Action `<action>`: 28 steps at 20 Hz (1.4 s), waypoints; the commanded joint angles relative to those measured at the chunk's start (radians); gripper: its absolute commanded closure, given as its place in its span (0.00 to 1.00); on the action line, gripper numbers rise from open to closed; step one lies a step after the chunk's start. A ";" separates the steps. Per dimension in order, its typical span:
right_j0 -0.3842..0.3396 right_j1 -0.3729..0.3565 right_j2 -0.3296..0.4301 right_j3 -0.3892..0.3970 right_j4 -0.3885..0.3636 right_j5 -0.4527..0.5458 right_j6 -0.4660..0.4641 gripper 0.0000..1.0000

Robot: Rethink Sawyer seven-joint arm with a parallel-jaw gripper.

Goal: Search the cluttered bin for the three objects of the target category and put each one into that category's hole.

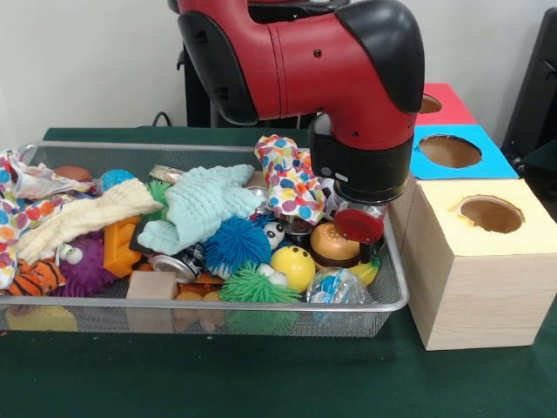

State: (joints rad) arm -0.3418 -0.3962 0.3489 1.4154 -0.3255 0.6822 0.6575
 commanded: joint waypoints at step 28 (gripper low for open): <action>-0.169 -0.102 0.087 0.108 -0.107 -0.014 0.064 1.00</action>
State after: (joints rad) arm -0.4929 -0.5055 0.3729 1.4626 -0.4490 0.6805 0.6575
